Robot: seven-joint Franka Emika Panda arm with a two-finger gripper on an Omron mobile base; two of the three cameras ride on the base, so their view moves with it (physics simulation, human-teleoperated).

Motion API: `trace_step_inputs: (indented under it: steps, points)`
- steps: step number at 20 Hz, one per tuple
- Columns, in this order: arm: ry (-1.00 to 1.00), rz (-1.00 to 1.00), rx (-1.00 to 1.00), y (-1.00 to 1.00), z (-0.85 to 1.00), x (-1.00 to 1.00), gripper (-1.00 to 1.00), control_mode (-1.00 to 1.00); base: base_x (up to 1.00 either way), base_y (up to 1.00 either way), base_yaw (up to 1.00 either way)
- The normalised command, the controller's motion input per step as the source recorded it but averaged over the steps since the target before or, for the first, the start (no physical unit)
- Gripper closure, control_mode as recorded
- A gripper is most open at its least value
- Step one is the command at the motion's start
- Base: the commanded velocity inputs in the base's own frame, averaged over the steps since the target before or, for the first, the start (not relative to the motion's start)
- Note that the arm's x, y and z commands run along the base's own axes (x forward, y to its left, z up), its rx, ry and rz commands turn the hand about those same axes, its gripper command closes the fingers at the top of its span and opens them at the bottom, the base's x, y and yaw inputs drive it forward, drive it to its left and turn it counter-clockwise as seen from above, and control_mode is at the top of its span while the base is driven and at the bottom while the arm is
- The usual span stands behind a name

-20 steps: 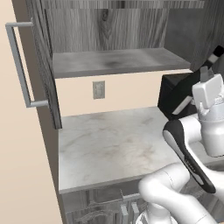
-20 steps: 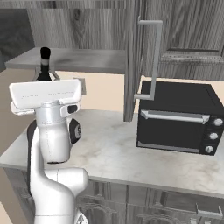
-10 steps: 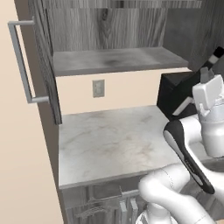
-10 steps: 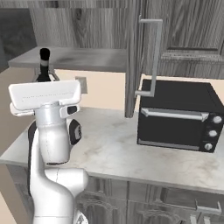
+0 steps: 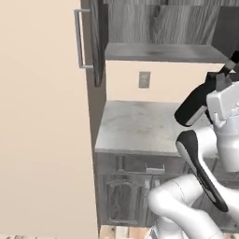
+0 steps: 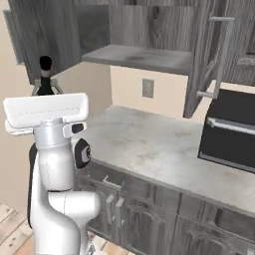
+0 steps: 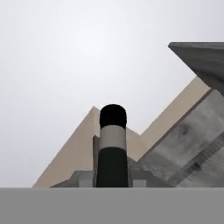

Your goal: Open the cabinet directly in front. Then move the wine and the mug to the dining counter with the jar on it.

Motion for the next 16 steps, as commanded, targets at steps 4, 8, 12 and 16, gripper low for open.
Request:
trace_step_inputs:
  steps: [4,8,12,16]
  points:
    - [0.00,0.00,0.00,0.00,0.00,0.00,1.00,1.00,-0.06,0.18,0.96]
    - [0.00,0.00,0.00,0.00,0.00,0.00,1.00,1.00,0.00,0.08,1.00]
    - [0.00,0.00,0.00,0.00,0.00,0.00,1.00,1.00,0.00,0.08,1.00]
    - [0.00,0.00,0.00,0.00,0.00,0.00,1.00,1.00,0.00,0.16,0.99]
